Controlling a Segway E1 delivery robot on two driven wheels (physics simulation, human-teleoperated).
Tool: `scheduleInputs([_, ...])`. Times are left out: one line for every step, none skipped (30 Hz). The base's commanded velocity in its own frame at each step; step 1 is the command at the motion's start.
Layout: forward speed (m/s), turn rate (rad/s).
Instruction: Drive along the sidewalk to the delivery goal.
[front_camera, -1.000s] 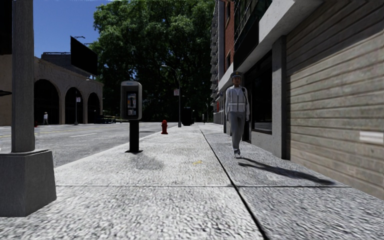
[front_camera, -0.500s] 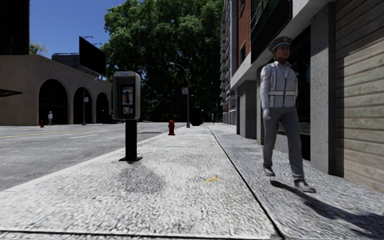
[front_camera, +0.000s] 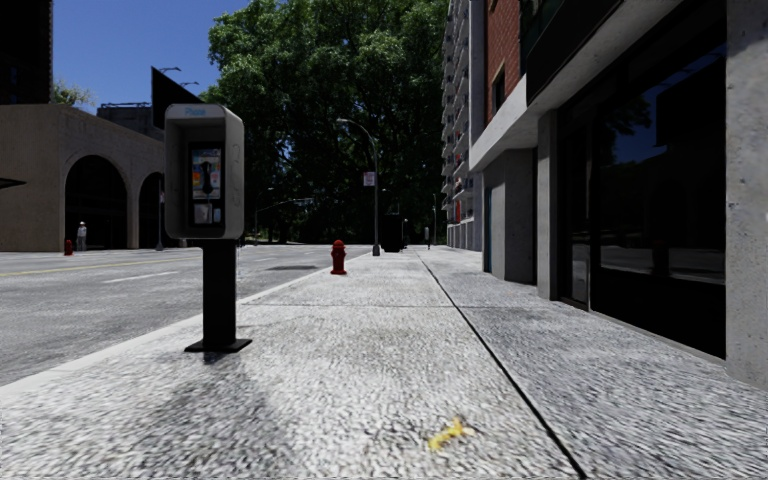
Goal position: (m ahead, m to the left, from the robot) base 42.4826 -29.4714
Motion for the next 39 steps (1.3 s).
scheduleInputs([2.00,0.00])
scheduleInputs([2.00,0.00])
scheduleInputs([2.00,0.00])
scheduleInputs([2.00,0.00])
scheduleInputs([2.00,0.00])
scheduleInputs([2.00,0.00])
scheduleInputs([2.00,-0.01])
scheduleInputs([2.00,-0.26])
scheduleInputs([2.00,-0.56])
scheduleInputs([2.00,-1.00])
scheduleInputs([2.00,-1.10])
scheduleInputs([2.00,-1.14])
scheduleInputs([2.00,-1.15])
scheduleInputs([2.00,-1.13])
scheduleInputs([2.00,-0.58])
scheduleInputs([2.00,-0.06])
scheduleInputs([2.00,0.00])
scheduleInputs([2.00,0.00])
scheduleInputs([2.00,0.00])
scheduleInputs([2.00,0.00])
scheduleInputs([2.00,0.00])
scheduleInputs([2.00,0.00])
scheduleInputs([2.00,0.00])
scheduleInputs([2.00,0.00])
scheduleInputs([2.00,0.00])
scheduleInputs([2.00,0.00])
scheduleInputs([2.00,0.00])
scheduleInputs([2.00,0.00])
scheduleInputs([2.00,0.00])
scheduleInputs([2.00,0.00])
scheduleInputs([2.00,0.00])
scheduleInputs([2.00,0.00])
scheduleInputs([2.00,0.00])
scheduleInputs([2.00,-0.51])
scheduleInputs([2.00,-0.95])
scheduleInputs([2.00,-1.20])
scheduleInputs([2.00,-1.20])
scheduleInputs([2.00,-1.20])
scheduleInputs([2.00,-1.16])
